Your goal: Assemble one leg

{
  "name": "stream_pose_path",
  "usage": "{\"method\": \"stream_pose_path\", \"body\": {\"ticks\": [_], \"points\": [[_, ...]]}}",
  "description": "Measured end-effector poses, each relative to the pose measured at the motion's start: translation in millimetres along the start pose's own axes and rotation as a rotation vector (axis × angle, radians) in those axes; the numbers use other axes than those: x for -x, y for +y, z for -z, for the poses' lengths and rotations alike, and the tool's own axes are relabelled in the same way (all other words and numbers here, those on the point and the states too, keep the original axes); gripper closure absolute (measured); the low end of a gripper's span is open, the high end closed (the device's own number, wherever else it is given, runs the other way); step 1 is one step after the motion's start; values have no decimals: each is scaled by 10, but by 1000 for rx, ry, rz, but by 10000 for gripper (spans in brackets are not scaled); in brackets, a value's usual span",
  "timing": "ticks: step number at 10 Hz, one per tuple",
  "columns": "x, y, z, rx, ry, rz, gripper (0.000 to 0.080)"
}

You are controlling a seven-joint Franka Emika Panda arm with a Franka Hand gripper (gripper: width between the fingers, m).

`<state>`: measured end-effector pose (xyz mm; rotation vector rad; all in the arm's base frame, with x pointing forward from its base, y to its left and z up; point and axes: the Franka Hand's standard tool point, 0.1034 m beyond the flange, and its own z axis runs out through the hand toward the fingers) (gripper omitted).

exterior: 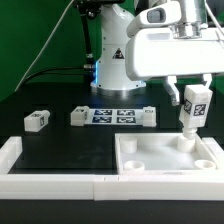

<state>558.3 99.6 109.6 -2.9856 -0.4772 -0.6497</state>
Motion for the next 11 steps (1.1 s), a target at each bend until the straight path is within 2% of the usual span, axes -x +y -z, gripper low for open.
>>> {"method": "stream_pose_path", "body": {"ticks": [1,3,5,8,9,10,11], "points": [[-30,59,0,6,15,-6,512],[-166,56,-28,1,13,-7,512],[-238,92,-70,10,52,-2,512],[-305,25,-181,6,80,3,512],[-349,-8,-216,14,132,8,512],[-326,-43,-263,7,116,12,512],[-364,-54,-247,9,132,19,512]]}}
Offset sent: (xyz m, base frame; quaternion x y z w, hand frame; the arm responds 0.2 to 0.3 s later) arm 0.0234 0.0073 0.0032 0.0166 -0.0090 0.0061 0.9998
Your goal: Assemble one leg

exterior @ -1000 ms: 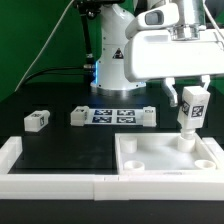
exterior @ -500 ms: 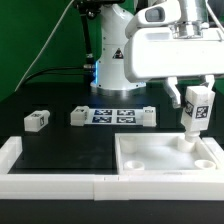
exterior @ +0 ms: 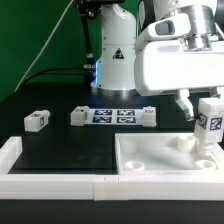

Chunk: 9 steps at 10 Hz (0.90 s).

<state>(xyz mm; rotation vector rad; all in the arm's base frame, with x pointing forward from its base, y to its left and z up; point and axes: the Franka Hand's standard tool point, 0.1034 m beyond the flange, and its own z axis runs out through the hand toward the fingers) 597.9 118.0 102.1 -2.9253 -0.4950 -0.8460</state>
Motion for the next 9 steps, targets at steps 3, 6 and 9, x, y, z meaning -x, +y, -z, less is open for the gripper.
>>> {"method": "stream_pose_path", "body": {"ticks": [3,6,9], "points": [[12,24,-40,9,31,8,512],[104,16,-122,7,20,8,512],[131,9,-155,8,27,8,512]]}}
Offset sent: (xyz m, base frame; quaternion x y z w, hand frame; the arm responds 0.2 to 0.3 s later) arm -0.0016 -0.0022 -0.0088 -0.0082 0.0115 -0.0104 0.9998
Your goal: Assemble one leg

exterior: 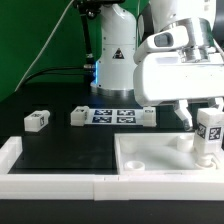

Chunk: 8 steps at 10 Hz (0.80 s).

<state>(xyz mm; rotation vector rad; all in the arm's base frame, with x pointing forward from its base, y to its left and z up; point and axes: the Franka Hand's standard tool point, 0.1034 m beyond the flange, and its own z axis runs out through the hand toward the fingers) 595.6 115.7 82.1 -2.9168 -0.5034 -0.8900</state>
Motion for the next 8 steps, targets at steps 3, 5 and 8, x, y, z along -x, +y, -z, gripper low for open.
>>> {"method": "stream_pose_path", "body": {"ticks": [3,5,8], "points": [[-10,31,-15,3,2,0,512],[27,22,-60,0,-6,-1,512],[69,-19,-92,-6,-17,2,512]]}}
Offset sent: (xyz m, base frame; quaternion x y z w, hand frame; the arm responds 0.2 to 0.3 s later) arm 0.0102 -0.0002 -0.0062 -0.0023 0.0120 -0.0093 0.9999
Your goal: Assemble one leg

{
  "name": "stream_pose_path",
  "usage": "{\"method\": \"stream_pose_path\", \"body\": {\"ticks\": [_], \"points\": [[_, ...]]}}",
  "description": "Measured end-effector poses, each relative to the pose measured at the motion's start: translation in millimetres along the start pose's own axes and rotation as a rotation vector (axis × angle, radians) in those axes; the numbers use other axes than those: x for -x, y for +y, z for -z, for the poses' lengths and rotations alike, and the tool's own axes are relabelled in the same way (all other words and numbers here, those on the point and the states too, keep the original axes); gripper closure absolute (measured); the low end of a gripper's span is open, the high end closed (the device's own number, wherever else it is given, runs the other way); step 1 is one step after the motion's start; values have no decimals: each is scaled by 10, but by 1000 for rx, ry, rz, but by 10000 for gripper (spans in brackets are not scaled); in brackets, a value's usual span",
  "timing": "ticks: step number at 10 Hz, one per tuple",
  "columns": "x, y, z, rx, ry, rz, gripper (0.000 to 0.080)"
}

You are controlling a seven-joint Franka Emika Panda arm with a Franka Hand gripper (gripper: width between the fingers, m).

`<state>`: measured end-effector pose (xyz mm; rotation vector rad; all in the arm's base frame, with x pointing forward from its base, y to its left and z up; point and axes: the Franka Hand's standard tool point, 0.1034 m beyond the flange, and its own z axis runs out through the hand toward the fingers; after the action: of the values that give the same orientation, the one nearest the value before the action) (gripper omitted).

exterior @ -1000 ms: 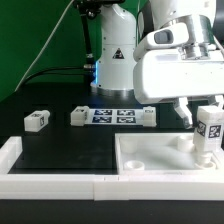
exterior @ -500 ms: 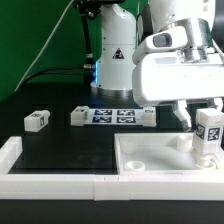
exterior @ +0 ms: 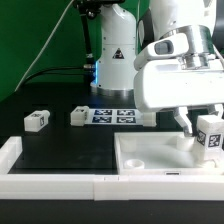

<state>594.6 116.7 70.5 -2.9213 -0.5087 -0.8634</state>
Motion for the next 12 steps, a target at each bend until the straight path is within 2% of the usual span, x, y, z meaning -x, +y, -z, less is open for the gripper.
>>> {"method": "stream_pose_path", "body": {"ticks": [6,7,8,9,12], "points": [[64,-11,-44,-2,-9,-1,512],[64,-12,-44,-2,-9,-1,343],[65,-12,-45,-2,-10,-1,218],[65,-12,-45,-2,-10,-1,171],[63,-12,-43,-2,-10,-1,151]]}}
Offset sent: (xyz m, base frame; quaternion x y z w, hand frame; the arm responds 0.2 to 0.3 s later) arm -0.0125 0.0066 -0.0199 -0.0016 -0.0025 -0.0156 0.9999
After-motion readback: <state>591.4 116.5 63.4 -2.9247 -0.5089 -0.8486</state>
